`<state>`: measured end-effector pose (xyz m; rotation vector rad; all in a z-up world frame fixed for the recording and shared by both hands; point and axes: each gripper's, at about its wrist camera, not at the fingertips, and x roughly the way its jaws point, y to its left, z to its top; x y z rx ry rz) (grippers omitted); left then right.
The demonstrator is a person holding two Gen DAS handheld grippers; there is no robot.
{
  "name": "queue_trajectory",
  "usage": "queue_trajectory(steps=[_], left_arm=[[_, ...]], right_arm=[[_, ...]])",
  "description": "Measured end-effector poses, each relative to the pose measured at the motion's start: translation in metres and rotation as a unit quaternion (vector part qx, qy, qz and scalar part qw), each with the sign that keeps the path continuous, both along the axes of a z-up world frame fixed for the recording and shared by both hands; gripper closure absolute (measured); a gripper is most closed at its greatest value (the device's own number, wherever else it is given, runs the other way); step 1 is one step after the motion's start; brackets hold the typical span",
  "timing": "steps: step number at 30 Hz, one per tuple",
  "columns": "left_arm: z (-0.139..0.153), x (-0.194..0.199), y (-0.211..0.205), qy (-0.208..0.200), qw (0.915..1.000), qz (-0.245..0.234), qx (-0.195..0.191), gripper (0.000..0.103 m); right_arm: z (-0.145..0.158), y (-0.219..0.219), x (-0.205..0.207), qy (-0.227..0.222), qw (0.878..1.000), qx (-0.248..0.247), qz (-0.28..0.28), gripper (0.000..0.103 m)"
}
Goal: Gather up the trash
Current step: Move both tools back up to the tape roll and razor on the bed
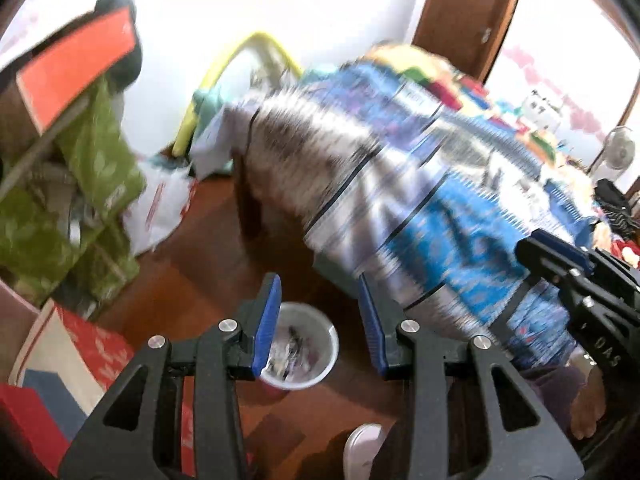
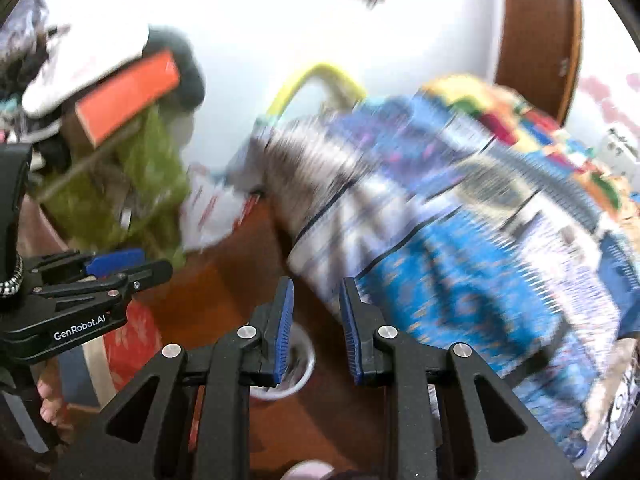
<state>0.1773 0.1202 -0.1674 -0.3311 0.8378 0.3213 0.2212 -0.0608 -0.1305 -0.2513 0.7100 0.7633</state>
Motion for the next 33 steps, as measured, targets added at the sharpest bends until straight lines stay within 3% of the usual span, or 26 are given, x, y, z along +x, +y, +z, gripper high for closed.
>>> queue_trajectory(steps=[4,6,8,11,14,19,33], left_arm=[[0.037,0.004,-0.027,-0.045,0.9986,-0.019,0.021,0.064],[0.054,0.008,-0.042,-0.067,0.9968,-0.031,0.031,0.063],[0.068,0.013,-0.056,-0.086,0.9946,-0.04,0.041,0.056],[0.087,0.024,-0.078,-0.115,0.9908,-0.052,0.048,0.049],[0.097,0.037,-0.096,-0.13,0.9882,-0.065,0.048,0.041],[0.105,0.071,-0.131,-0.141,0.9843,-0.094,0.052,0.04],[0.084,0.183,-0.21,-0.132,0.9761,-0.167,0.044,0.04]], right_arm=[[0.038,-0.04,0.001,-0.056,0.997,0.043,-0.04,0.077],[0.055,-0.061,0.003,-0.083,0.993,0.064,-0.06,0.051],[0.067,-0.079,0.002,-0.111,0.987,0.08,-0.081,0.034],[0.079,-0.103,0.005,-0.155,0.978,0.078,-0.117,0.022],[0.081,-0.114,0.014,-0.166,0.975,0.062,-0.133,0.022],[0.072,-0.143,0.035,-0.164,0.972,0.046,-0.16,0.022],[0.032,-0.226,0.13,-0.069,0.968,0.03,-0.238,0.022]])
